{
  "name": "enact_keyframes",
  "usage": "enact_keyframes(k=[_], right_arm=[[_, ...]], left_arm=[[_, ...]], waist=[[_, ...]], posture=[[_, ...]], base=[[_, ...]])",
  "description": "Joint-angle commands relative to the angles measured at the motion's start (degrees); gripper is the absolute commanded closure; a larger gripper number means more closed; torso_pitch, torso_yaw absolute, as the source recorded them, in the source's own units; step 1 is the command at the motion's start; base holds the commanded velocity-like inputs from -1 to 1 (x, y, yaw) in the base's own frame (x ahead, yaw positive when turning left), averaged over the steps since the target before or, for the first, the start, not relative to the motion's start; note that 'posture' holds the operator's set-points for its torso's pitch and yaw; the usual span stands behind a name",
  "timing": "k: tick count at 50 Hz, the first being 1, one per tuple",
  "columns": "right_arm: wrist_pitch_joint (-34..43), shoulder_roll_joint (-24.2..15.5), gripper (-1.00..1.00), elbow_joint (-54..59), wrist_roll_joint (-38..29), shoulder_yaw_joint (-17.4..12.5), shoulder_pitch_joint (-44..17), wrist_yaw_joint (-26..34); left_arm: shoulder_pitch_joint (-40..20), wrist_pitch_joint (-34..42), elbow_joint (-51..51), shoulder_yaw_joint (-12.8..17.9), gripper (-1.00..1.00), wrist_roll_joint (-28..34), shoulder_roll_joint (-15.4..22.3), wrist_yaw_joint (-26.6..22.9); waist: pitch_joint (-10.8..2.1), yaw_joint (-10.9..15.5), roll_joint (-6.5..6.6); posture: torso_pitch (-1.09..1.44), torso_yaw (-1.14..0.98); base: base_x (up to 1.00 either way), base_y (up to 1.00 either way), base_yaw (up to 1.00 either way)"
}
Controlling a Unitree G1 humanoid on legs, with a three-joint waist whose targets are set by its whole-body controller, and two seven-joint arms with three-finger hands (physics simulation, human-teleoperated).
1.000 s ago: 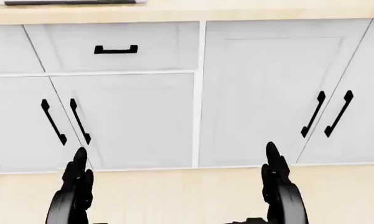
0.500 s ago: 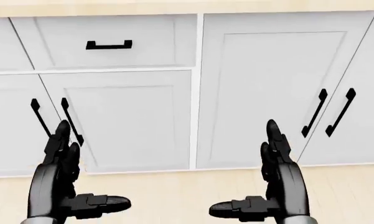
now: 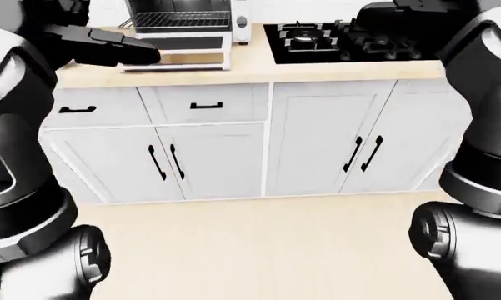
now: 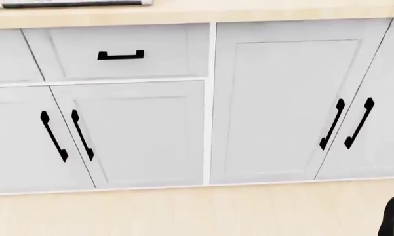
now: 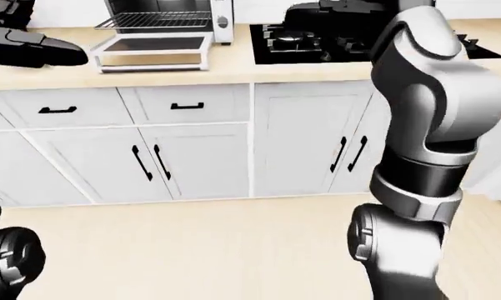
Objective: Place the scone on the rack of the toaster oven.
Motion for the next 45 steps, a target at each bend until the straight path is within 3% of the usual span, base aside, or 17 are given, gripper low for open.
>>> enact_keyframes(k=[1, 2, 3, 8, 10, 14, 18, 30, 31, 32, 40, 43, 45], right_arm=[[-1.5, -2.4, -1.0, -0.8, 1.5, -0.5, -2.5, 0.6], [-0.2, -3.4, -1.0, -2.1, 2.7, -1.2, -2.3, 0.5], [1.2, -4.2, -1.0, -4.0, 3.9, -2.0, -1.5, 0.1], [3.6, -7.7, -1.0, -10.4, 9.3, -4.4, 3.0, -0.9], [2.7, -8.3, -1.0, -9.2, 10.0, -4.2, 4.0, -1.4], [7.0, -10.9, -1.0, -9.5, 13.1, -5.2, 3.2, -3.5], [7.6, -13.1, -1.0, -9.6, 16.1, -6.2, 2.0, -3.9], [4.7, -15.4, -1.0, -9.2, 20.0, -5.2, 2.5, -7.0], [4.5, -15.3, -1.0, -9.2, 20.2, -5.2, 2.7, -7.1], [4.4, -15.3, -1.0, -9.2, 20.4, -5.0, 2.9, -7.1], [4.1, -15.5, -1.0, -8.9, 21.0, -4.9, 3.0, -7.5], [4.3, -15.5, -1.0, -8.9, 21.3, -4.8, 3.0, -7.7], [4.3, -15.6, -1.0, -8.6, 21.5, -4.9, 3.0, -7.8]], left_arm=[[-1.6, 5.2, -8.0, 2.7, -1.0, -2.1, 2.0, 0.4], [0.1, 6.6, -11.0, 2.3, -1.0, -2.4, 3.4, 0.0], [0.4, 10.2, -14.2, 5.0, -1.0, -4.3, 2.4, 0.7], [1.5, 21.0, -25.3, 12.9, -1.0, -10.7, 8.3, 1.5], [3.1, 21.0, -26.1, 15.5, -1.0, -12.9, 9.6, 2.0], [7.0, 17.9, -24.8, 17.6, -1.0, -15.5, 14.0, 3.6], [7.0, 18.8, -24.1, 20.3, -1.0, -21.6, 15.8, 6.6], [13.2, 11.8, -20.7, 21.5, -1.0, -40.2, 23.3, 19.9], [13.7, 11.0, -20.3, 21.5, -1.0, -42.0, 24.2, 21.1], [14.3, 10.0, -19.9, 21.4, -1.0, -43.7, 25.2, 22.2], [20.9, 1.4, -17.3, 21.2, -1.0, -53.3, 32.0, 28.2], [22.7, -0.8, -16.7, 21.1, -1.0, -55.2, 33.5, 29.4], [23.7, -2.0, -16.5, 21.1, -1.0, -56.4, 34.3, 30.2]], waist=[[-1.58, -0.1, 0.09], [-1.39, -0.1, 0.11], [-1.15, -0.2, 0.08], [-0.51, -0.1, -0.21], [-0.22, -0.1, -0.17], [-0.25, -0.1, 0.1], [-0.18, 0.0, 0.37], [-0.04, -0.2, 0.68], [-1.42, -0.3, 1.05], [-1.59, -0.3, 0.78], [-1.24, -0.7, 2.77], [-0.75, -0.6, 2.53], [-1.0, -0.6, 1.4]], posture=[[0.0, 0.0], [0.0, 0.0], [0.0, 0.0], [0.0, 0.0], [0.0, 0.0], [0.0, 0.0], [0.0, 0.0], [0.0, 0.0], [0.0, 0.0], [0.0, 0.0], [0.0, 0.0], [0.0, 0.0], [0.0, 0.0]], base=[[0.0, 0.0, 0.0], [0.0, 0.0, 0.0], [0.0, 0.0, 0.0], [0.0, 0.0, 0.0], [0.0, 0.0, 0.0], [0.0, 0.0, 0.0], [0.0, 0.0, 0.0], [0.0, 0.0, 0.0], [0.0, 0.11, 0.0], [0.0, 0.11, 0.0], [0.0, 0.11, 0.0], [0.0, 0.11, 0.0], [0.0, 0.11, 0.0]])
